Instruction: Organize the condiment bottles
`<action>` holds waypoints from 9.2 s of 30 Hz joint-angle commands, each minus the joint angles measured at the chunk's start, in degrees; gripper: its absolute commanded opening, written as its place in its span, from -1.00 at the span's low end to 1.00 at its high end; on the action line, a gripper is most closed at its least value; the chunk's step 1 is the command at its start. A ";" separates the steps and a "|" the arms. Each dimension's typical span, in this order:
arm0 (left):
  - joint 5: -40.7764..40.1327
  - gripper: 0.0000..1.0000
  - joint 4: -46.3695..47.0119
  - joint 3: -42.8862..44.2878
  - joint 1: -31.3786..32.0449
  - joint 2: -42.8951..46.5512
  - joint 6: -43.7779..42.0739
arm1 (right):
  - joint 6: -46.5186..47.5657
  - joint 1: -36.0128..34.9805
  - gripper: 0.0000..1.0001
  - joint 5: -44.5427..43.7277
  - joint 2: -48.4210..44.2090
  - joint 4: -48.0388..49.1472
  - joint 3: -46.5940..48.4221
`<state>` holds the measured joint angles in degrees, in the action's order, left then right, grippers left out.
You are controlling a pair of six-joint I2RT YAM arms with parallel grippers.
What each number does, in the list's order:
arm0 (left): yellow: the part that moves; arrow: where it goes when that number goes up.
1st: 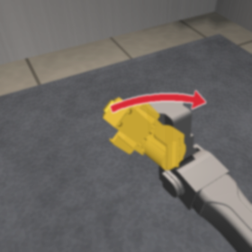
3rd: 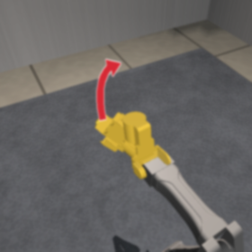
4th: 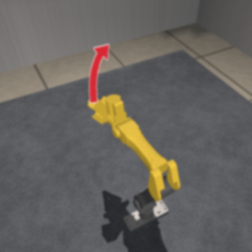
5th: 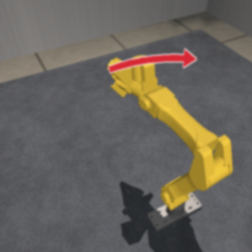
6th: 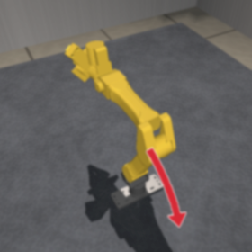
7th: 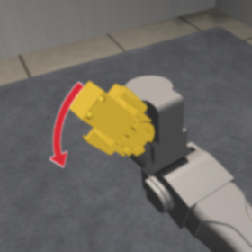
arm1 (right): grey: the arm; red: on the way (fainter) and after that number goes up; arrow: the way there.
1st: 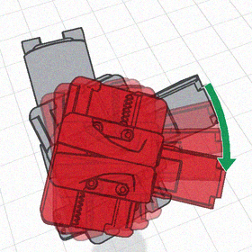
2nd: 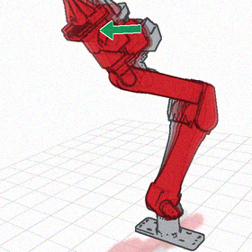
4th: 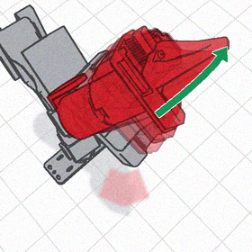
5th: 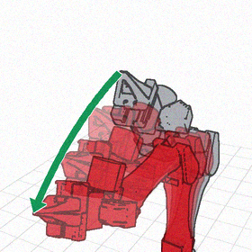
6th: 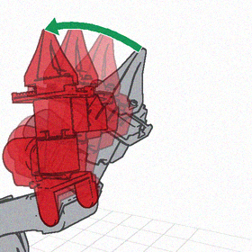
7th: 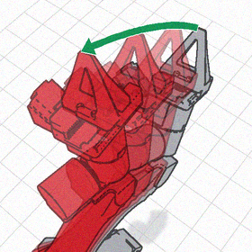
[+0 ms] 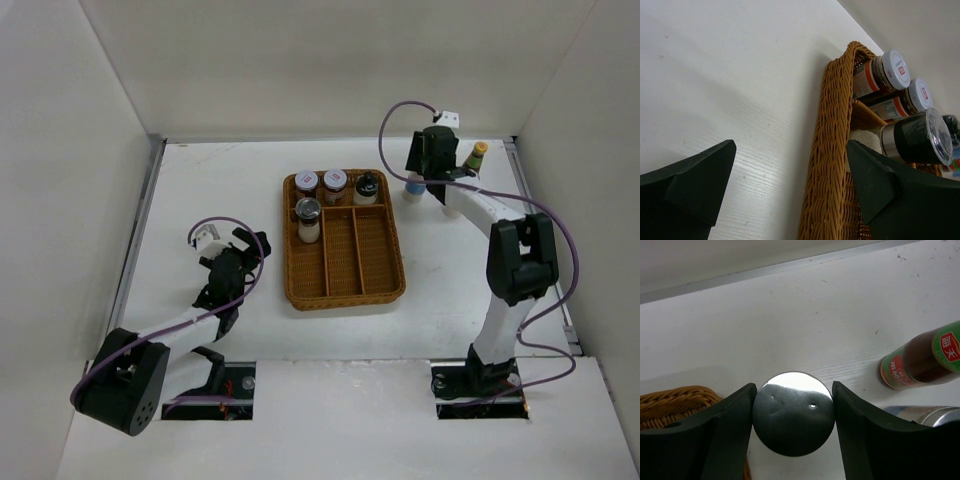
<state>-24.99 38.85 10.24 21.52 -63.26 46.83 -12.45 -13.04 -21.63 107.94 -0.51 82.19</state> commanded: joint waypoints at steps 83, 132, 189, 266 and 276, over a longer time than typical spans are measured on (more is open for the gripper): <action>1.53 0.91 4.39 1.27 2.43 -2.04 0.28 | -1.61 11.68 1.00 0.27 -13.82 7.63 -16.72; 1.35 0.91 4.39 1.63 2.08 -2.74 0.02 | -4.34 -45.80 0.20 -5.97 -31.66 4.20 -34.64; 2.58 0.91 6.33 2.59 3.49 -6.87 0.11 | 7.96 13.70 -0.11 -5.52 -2.72 23.17 -5.01; -8.23 1.00 -20.56 11.38 0.67 1.03 -1.30 | -30.34 -6.70 1.00 -15.22 -60.49 26.79 -63.47; -8.32 1.00 -21.98 13.40 1.20 -0.89 -1.39 | -33.26 -5.90 1.00 -9.22 -52.04 29.34 -62.51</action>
<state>-32.40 16.93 21.12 22.57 -63.86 45.52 -43.86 -18.83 -32.69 55.88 24.88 18.26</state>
